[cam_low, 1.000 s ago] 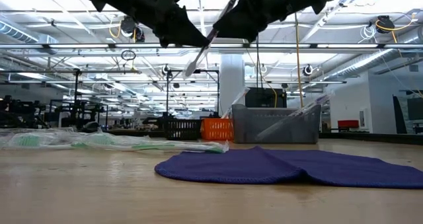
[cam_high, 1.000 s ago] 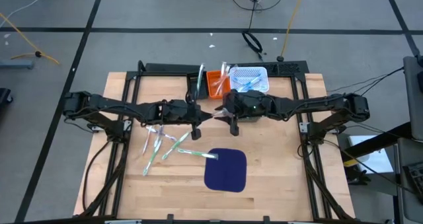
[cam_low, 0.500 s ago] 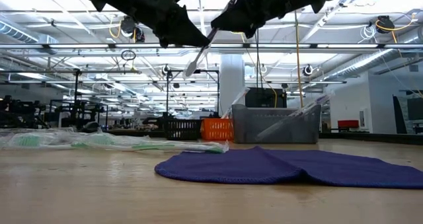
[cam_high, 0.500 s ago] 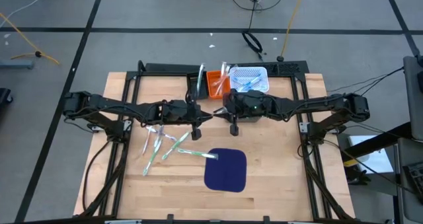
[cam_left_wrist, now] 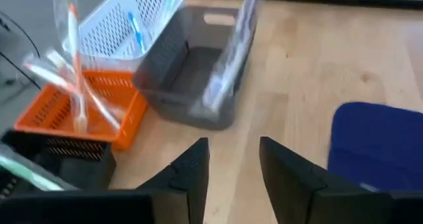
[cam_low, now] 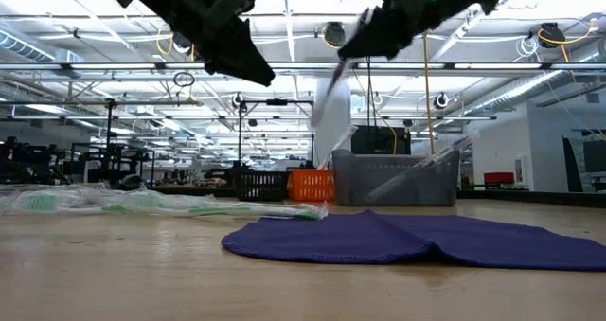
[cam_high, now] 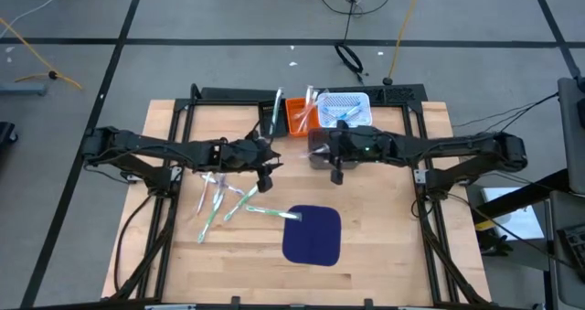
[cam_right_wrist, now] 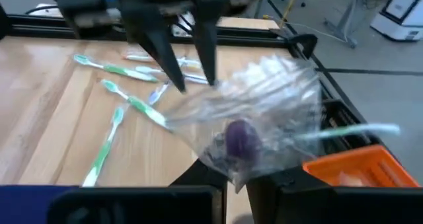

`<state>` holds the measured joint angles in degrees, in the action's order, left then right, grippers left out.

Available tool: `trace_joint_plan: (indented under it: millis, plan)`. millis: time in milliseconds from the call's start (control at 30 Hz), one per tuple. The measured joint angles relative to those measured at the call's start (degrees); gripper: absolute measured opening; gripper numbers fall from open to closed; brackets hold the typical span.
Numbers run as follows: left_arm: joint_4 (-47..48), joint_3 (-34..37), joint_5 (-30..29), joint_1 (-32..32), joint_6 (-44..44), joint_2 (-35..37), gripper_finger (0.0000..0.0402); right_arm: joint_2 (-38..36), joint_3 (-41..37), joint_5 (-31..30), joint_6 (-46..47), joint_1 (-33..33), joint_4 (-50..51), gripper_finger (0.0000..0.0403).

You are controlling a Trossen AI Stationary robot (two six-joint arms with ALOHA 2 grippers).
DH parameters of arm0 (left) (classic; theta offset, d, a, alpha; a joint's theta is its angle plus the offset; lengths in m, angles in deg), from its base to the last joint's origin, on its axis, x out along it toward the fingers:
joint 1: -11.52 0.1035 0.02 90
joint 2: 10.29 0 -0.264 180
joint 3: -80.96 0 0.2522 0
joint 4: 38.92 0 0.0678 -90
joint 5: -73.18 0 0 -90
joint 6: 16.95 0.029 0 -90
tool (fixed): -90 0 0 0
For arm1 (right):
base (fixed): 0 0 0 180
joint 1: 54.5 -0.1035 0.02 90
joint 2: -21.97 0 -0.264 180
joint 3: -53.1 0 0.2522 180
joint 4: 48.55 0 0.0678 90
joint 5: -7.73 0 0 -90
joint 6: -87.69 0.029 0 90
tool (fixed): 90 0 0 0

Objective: Pick & Place Toothbrushes
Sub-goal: Put the violet toothbrush into the gray basket

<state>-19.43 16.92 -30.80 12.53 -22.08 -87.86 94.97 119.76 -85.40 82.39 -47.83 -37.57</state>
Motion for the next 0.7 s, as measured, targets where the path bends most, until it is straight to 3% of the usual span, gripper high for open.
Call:
trace_joint_plan:
  millis: [333,700]
  plan:
    - [10.1,0.0,0.0,-3.2,-5.1,0.3,0.0136,-12.7,-20.0,-0.1,8.0,6.5,-14.0,0.0019]
    - [14.3,0.0,4.0,-7.9,-6.3,0.3,0.0136,-14.6,-29.8,0.2,13.3,10.2,-22.8,0.0019]
